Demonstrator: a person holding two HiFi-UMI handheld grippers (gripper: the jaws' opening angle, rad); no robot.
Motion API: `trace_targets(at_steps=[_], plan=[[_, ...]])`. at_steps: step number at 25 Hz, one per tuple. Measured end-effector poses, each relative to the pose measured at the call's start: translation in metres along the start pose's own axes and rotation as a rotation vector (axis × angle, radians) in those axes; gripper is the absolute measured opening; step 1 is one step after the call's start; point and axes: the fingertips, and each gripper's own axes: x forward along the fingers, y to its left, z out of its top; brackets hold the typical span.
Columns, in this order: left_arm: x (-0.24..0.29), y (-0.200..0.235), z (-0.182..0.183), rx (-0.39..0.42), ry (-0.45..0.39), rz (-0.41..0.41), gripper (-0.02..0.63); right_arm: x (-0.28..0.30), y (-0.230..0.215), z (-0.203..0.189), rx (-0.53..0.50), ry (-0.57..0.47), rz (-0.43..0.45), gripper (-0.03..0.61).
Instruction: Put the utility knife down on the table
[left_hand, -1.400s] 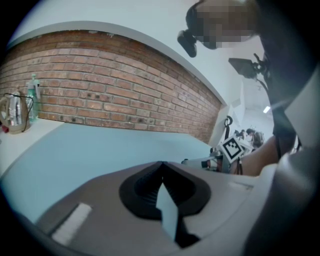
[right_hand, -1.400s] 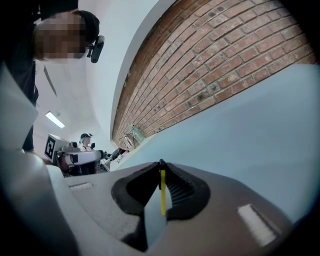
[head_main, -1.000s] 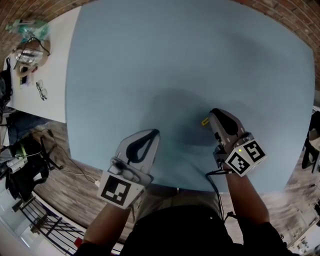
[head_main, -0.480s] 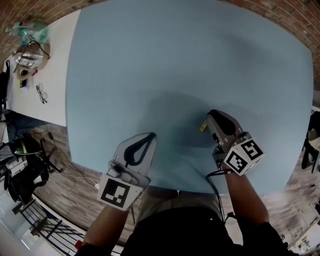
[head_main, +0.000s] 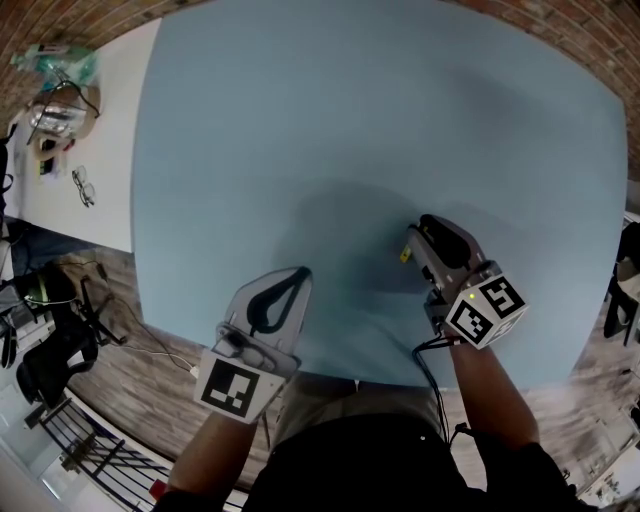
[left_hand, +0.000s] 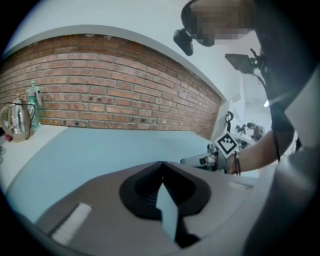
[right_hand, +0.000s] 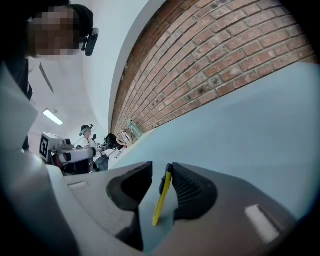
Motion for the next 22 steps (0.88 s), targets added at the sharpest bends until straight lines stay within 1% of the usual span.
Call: trace_targets(at_steps=[2, 4, 7, 11, 15, 22], plan=[[0.0, 0.001, 0.0, -0.003, 0.001, 0.003, 0.003, 0.001, -0.001, 0.0, -0.011, 0.003, -0.007, 0.143], [-0.001, -0.001, 0.001, -0.003, -0.001, 0.003, 0.003, 0.0, -0.002, 0.0, -0.019, 0.007, -0.014, 0.18], [-0.001, -0.002, 0.002, 0.007, -0.004, 0.001, 0.003, 0.0, -0.002, 0.001, -0.025, 0.013, -0.026, 0.198], [-0.005, 0.001, 0.001, 0.012, -0.005, 0.002, 0.003, 0.001, -0.005, -0.004, -0.034, 0.027, -0.066, 0.266], [-0.008, 0.001, -0.002, 0.021, -0.002, 0.018, 0.003, -0.002, -0.009, -0.007, -0.052, 0.04, -0.094, 0.31], [-0.01, -0.001, -0.004, 0.031, -0.009, 0.002, 0.003, -0.007, -0.008, -0.005, -0.06, 0.02, -0.111, 0.311]])
